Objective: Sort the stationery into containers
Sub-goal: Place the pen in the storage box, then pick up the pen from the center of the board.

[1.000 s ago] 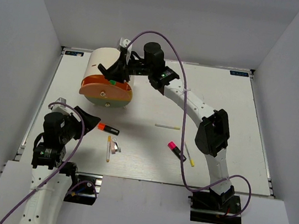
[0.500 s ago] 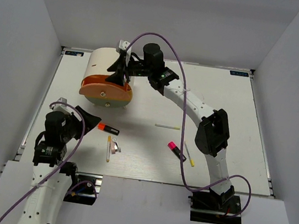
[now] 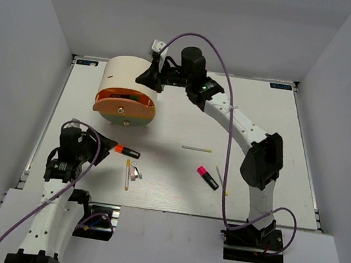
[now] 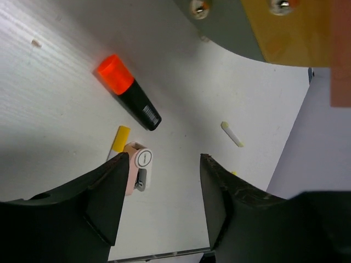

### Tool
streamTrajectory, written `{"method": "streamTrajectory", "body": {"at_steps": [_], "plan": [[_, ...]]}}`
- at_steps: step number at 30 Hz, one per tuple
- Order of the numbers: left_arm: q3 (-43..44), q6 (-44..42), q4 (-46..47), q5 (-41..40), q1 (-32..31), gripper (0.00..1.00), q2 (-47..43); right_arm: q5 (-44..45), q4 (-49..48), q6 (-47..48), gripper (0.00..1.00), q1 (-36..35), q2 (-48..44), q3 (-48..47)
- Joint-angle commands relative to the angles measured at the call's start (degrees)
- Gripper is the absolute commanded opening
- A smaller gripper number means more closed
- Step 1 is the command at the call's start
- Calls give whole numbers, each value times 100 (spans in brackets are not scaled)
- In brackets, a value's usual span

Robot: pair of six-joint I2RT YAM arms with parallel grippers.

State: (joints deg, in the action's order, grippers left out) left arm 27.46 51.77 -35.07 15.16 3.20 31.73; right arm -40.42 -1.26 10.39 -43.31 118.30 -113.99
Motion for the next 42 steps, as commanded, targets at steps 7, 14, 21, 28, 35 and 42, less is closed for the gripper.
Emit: {"method": "streamTrajectory", "body": {"at_steps": [7, 14, 21, 28, 35, 42], "plan": [[-172, 1194, -211, -513, -21, 57, 922, 974, 502, 269, 34, 665, -2037, 1658], [268, 1222, -387, -759, -21, 64, 1371, 695, 1671, 1438, 2, 1053, -3136, 2969], [-91, 1475, -27, -575, -74, 63, 1809, -317, 2683, 2449, 15, 921, -3972, 4787], [417, 1538, 97, -698, -74, 63, 2434, -203, 2587, 2538, 22, 842, -4104, 5071], [857, 1538, 158, -575, -127, 64, 3401, -185, 2376, 2432, 23, 780, -4227, 5325], [1147, 1538, 26, -523, -241, 69, 4007, -132, 2156, 2354, 23, 798, -4438, 5634]]}}
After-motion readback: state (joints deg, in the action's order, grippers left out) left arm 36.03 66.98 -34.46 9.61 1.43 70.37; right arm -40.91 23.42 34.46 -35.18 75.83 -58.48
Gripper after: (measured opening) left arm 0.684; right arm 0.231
